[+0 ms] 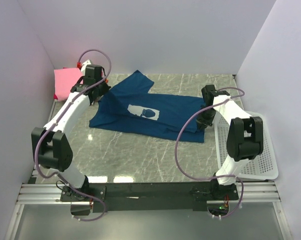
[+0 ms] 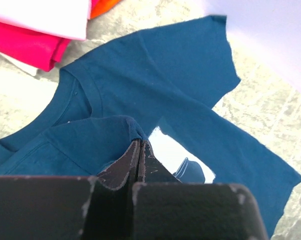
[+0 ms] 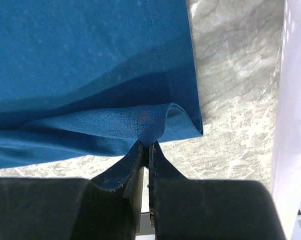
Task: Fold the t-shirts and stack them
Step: Fold the tshirt
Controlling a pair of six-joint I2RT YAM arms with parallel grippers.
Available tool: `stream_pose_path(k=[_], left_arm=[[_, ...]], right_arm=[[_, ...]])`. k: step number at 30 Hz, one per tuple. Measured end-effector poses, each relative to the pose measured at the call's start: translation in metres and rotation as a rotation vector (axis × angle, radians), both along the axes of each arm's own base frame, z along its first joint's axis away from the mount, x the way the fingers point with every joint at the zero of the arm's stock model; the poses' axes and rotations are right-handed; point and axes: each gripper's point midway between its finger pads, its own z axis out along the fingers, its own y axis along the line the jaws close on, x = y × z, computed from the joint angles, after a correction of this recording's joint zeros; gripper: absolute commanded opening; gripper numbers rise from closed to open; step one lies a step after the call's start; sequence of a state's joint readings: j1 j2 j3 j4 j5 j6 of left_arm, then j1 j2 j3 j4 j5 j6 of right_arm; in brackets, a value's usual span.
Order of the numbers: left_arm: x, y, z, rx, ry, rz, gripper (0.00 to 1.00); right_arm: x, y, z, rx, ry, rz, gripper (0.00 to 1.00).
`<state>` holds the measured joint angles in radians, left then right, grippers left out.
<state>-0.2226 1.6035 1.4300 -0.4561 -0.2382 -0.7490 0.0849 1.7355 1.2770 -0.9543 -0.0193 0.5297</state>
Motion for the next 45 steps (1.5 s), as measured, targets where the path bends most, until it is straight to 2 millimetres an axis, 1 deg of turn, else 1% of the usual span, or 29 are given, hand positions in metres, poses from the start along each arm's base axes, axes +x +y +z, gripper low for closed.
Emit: stream_pose_path(k=[5, 8, 9, 11, 12, 13, 14, 15, 16, 17, 19, 21, 23, 25, 27, 30, 33, 35, 38, 41, 45], left_arm=[[0.013, -0.005, -0.019, 0.003, 0.039, -0.014, 0.00], [0.019, -0.004, -0.021, 0.005, 0.043, -0.007, 0.00], [0.021, -0.003, -0.020, 0.007, 0.041, -0.003, 0.00], [0.025, -0.001, -0.016, 0.007, 0.029, 0.005, 0.12], [0.026, 0.001, -0.014, 0.006, 0.024, 0.008, 0.20], [0.029, 0.002, -0.011, 0.003, 0.017, 0.011, 0.38], [0.030, 0.003, -0.009, 0.004, 0.010, 0.013, 0.46], [0.032, 0.003, -0.006, 0.002, 0.004, 0.014, 0.52], [0.035, 0.003, -0.004, -0.003, -0.003, 0.019, 0.59], [0.037, 0.004, -0.001, -0.006, -0.011, 0.022, 0.61], [0.039, 0.004, 0.000, -0.011, -0.019, 0.025, 0.64], [0.040, 0.004, 0.001, -0.012, -0.024, 0.024, 0.65], [0.039, 0.004, -0.001, -0.012, -0.021, 0.022, 0.66], [0.036, 0.004, -0.009, -0.009, -0.007, 0.017, 0.68], [0.028, 0.004, -0.022, -0.003, 0.023, 0.008, 0.68], [0.011, 0.003, -0.046, -0.005, 0.079, -0.012, 0.69], [-0.011, 0.003, -0.070, -0.012, 0.138, -0.032, 0.70], [-0.022, 0.003, -0.082, -0.019, 0.172, -0.039, 0.70], [-0.034, 0.003, -0.099, -0.028, 0.215, -0.051, 0.71], [-0.043, 0.005, -0.113, -0.035, 0.252, -0.056, 0.72], [-0.044, 0.009, -0.121, -0.045, 0.274, -0.053, 0.72]], right_arm=[[0.007, -0.002, -0.004, -0.007, 0.011, -0.006, 0.00], [0.013, -0.005, -0.003, -0.013, 0.005, -0.012, 0.07], [0.017, -0.005, -0.001, -0.014, -0.006, -0.016, 0.16], [0.026, -0.007, 0.006, -0.013, -0.034, -0.025, 0.32], [0.031, -0.008, 0.011, -0.013, -0.052, -0.031, 0.44], [0.037, -0.009, 0.015, -0.013, -0.070, -0.039, 0.48], [0.043, -0.010, 0.020, -0.014, -0.091, -0.044, 0.50], [0.049, -0.011, 0.026, -0.014, -0.113, -0.048, 0.55], [0.054, -0.011, 0.030, -0.014, -0.133, -0.052, 0.56], [0.058, -0.011, 0.033, -0.012, -0.153, -0.053, 0.57], [0.061, -0.010, 0.038, -0.009, -0.176, -0.054, 0.58], [0.061, -0.010, 0.043, -0.002, -0.203, -0.056, 0.58], [0.057, -0.007, 0.047, 0.015, -0.224, -0.052, 0.58], [0.049, -0.004, 0.049, 0.031, -0.236, -0.047, 0.57], [0.042, 0.001, 0.047, 0.044, -0.233, -0.037, 0.57], [0.032, 0.008, 0.035, 0.056, -0.206, -0.019, 0.56], [0.021, 0.017, 0.021, 0.065, -0.160, 0.007, 0.55], [0.019, 0.022, 0.015, 0.072, -0.145, 0.020, 0.55], [0.023, 0.026, 0.005, 0.073, -0.136, 0.031, 0.55], [0.027, 0.026, -0.005, 0.063, -0.110, 0.029, 0.55], [0.045, 0.024, -0.020, 0.036, -0.082, 0.028, 0.54]])
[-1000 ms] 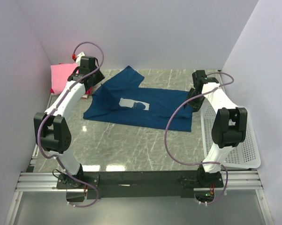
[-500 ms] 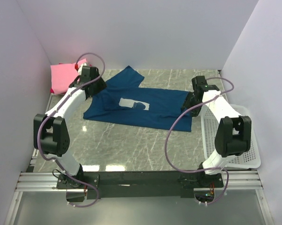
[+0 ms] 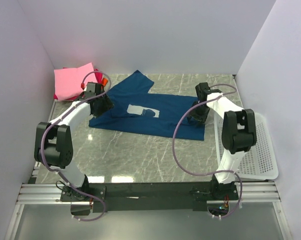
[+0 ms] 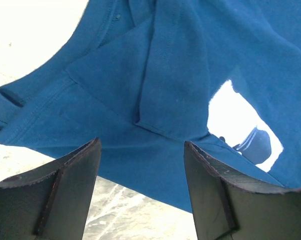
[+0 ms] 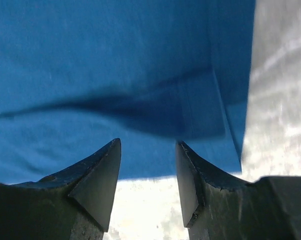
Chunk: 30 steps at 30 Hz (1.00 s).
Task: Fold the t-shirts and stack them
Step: Fold the tshirt
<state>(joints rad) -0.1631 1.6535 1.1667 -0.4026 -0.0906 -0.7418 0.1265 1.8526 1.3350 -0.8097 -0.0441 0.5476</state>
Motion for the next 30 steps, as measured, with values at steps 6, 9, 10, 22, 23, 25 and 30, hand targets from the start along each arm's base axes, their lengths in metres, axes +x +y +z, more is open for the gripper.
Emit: stream_pose_path(k=[6, 9, 10, 22, 23, 25, 30], left_arm=[[0.000, 0.006, -0.008, -0.001, 0.020, 0.000, 0.73], [-0.001, 0.008, -0.011, 0.003, 0.027, -0.003, 0.73], [-0.002, 0.008, -0.012, 0.003, 0.031, -0.003, 0.73], [-0.003, 0.027, -0.018, 0.013, 0.041, 0.019, 0.74], [-0.003, 0.031, -0.020, 0.010, 0.043, 0.025, 0.74], [-0.003, 0.036, -0.023, 0.003, 0.050, 0.035, 0.75], [0.006, 0.044, -0.033, -0.017, 0.047, 0.050, 0.75]], right_arm=[[0.022, -0.004, -0.011, -0.040, 0.007, 0.002, 0.54], [0.036, -0.010, -0.007, -0.077, -0.024, -0.004, 0.54], [0.039, -0.012, -0.006, -0.087, -0.034, -0.007, 0.54], [0.044, -0.013, 0.033, -0.079, -0.185, -0.028, 0.54], [0.040, -0.014, 0.036, -0.076, -0.190, -0.032, 0.54], [0.031, -0.014, 0.037, -0.075, -0.188, -0.037, 0.54], [0.004, -0.017, 0.016, -0.078, -0.123, -0.039, 0.52]])
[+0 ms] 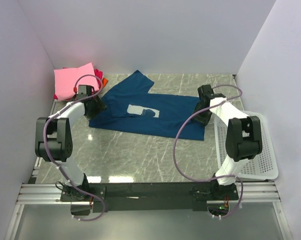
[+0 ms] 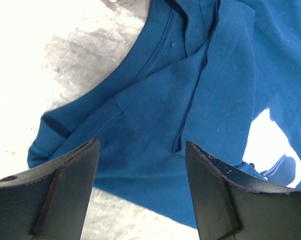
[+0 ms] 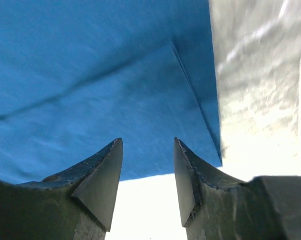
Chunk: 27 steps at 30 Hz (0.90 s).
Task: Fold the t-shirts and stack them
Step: Fold the tshirt
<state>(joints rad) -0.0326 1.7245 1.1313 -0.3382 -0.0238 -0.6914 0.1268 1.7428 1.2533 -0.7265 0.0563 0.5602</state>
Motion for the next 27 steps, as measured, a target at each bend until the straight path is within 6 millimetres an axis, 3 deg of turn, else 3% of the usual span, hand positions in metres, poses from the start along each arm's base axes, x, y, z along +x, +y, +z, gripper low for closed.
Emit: stream_pose_path(k=[5, 11, 16, 23, 27], left_arm=[[0.008, -0.006, -0.013, -0.043, 0.001, -0.021, 0.75], [0.008, -0.015, -0.030, -0.093, 0.004, -0.044, 0.75], [0.013, -0.015, -0.031, -0.105, -0.017, -0.035, 0.75], [0.013, -0.006, -0.033, -0.069, -0.017, -0.003, 0.76], [0.010, -0.002, -0.033, -0.051, -0.022, 0.011, 0.76]], right_arm=[[-0.023, 0.001, -0.020, 0.015, 0.072, 0.003, 0.51], [-0.026, 0.006, -0.022, 0.032, 0.080, 0.012, 0.51], [-0.029, 0.008, -0.031, 0.038, 0.104, 0.013, 0.51], [-0.054, 0.014, -0.048, 0.066, 0.189, 0.009, 0.50], [-0.058, 0.020, -0.049, 0.066, 0.195, 0.017, 0.50]])
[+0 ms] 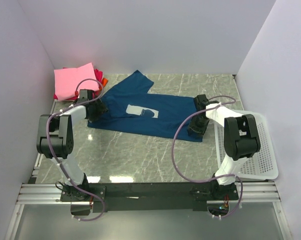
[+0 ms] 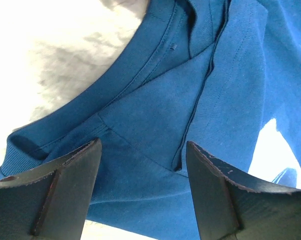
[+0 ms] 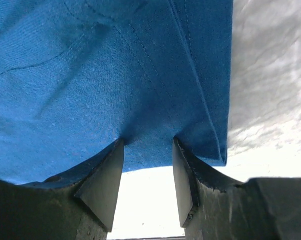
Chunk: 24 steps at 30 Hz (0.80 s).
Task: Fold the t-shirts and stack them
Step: Fold the tshirt
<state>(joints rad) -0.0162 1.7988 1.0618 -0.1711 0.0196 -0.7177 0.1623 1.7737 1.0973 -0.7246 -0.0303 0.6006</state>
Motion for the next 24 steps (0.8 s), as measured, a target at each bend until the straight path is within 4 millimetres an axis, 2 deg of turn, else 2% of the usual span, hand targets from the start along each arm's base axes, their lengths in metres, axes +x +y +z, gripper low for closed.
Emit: stream_pose_path(k=[6, 16, 24], left_arm=[[-0.014, 0.011, -0.001, 0.024, 0.017, 0.031, 0.76], [-0.042, 0.046, -0.003, 0.034, 0.071, 0.120, 0.76], [-0.070, 0.053, -0.004, 0.079, 0.126, 0.082, 0.77]], right_arm=[[-0.015, 0.011, -0.001, 0.009, 0.007, 0.011, 0.51], [-0.055, 0.039, -0.002, 0.050, 0.012, 0.050, 0.50], [-0.085, 0.059, 0.000, 0.059, 0.037, 0.079, 0.51]])
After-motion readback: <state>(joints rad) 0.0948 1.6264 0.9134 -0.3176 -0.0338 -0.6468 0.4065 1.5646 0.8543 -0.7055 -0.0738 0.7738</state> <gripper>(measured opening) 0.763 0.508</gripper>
